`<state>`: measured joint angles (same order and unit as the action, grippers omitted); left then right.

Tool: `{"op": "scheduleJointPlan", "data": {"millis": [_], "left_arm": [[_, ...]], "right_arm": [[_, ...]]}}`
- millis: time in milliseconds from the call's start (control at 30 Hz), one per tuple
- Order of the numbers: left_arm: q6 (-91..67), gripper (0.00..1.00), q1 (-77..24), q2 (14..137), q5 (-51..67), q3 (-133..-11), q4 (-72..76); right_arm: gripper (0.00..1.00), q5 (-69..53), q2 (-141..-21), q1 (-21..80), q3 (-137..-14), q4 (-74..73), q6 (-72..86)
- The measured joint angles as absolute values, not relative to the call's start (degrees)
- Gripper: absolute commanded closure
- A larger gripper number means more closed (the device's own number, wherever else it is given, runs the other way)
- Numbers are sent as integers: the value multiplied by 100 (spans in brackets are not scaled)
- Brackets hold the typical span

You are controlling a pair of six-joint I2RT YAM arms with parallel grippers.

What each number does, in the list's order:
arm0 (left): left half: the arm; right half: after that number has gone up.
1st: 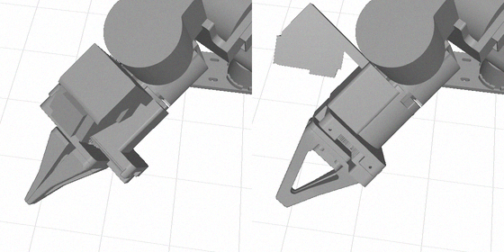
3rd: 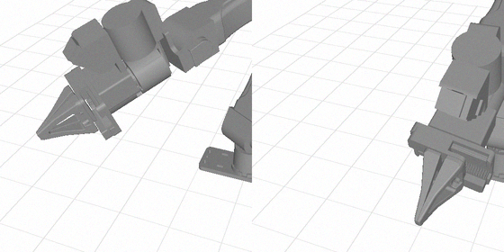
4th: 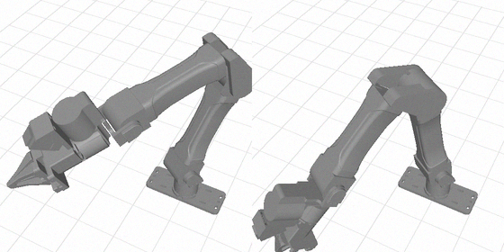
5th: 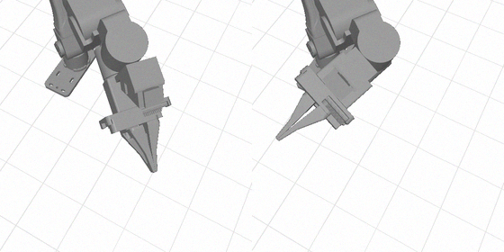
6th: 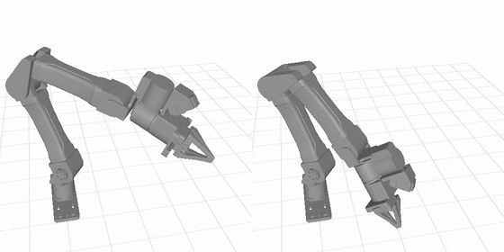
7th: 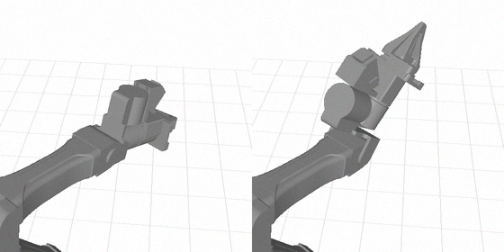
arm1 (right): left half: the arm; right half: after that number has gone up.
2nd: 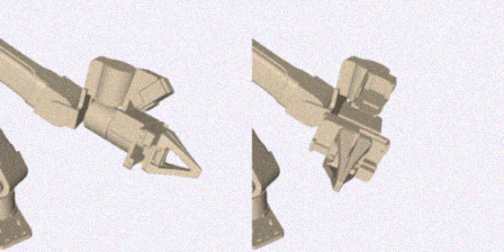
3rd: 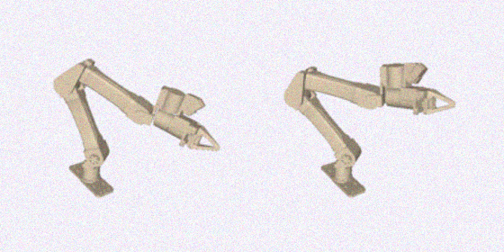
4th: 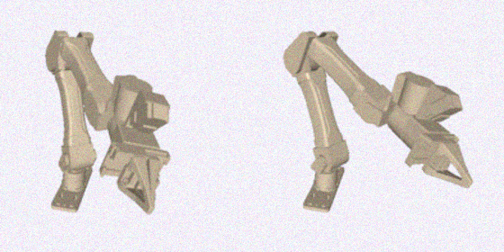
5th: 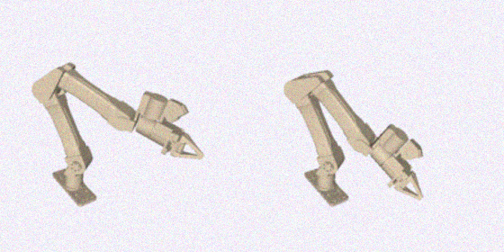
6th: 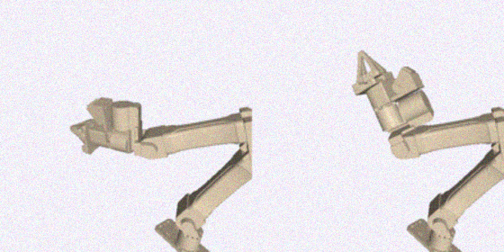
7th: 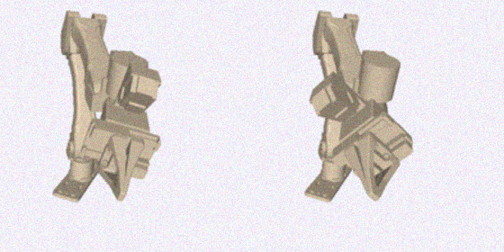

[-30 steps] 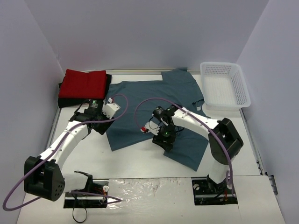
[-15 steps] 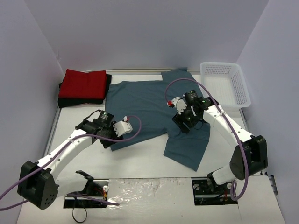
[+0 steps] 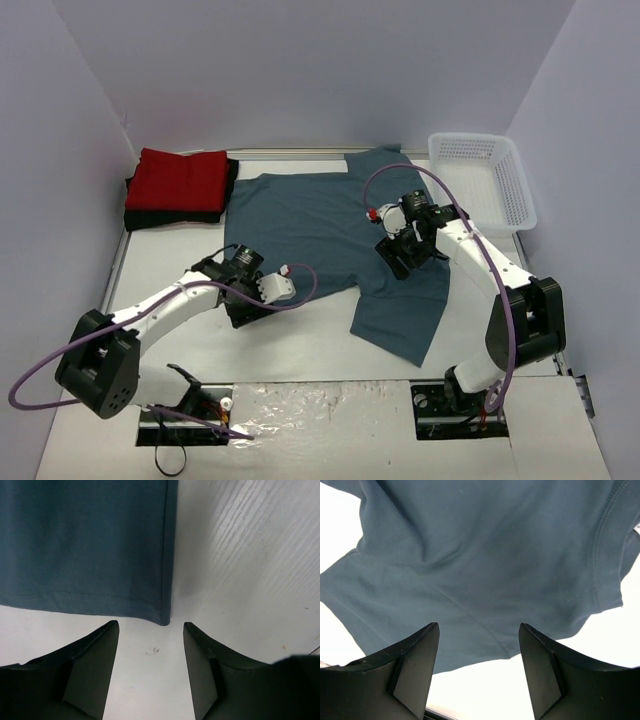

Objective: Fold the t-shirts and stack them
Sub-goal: Grap the side of the flattened tshirt closest away from the robot with both arms

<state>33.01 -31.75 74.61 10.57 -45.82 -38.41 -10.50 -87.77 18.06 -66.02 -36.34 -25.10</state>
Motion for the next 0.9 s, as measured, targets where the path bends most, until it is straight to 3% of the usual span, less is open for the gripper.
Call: {"op": "scheduleJointPlan", "data": {"millis": [300,400,433,500,767,900], "left_arm": [[3258,47,-3253,8152,821,-4466,-3557],[3205,63,-3269,8311,762,-4484,-3498],[3179,79,-3273,8329,753,-4493,-3492],[3122,96,-3308,8379,722,-4508,-3481],[3131,98,-3406,8329,384,-4495,-3459],[3267,98,-3317,7581,-32,-4246,-3533]], "right_arm": [[39,-1048,-8774,1717,-6501,-3599,-2506],[39,-1048,-8774,1717,-6501,-3599,-2506],[39,-1046,-8772,1717,-6501,-3597,-2506],[39,-1039,-8772,1715,-6501,-3599,-2506],[39,-819,-8678,1691,-6501,-3647,-2556],[39,-716,-8536,1691,-6469,-3841,-2703]]}}
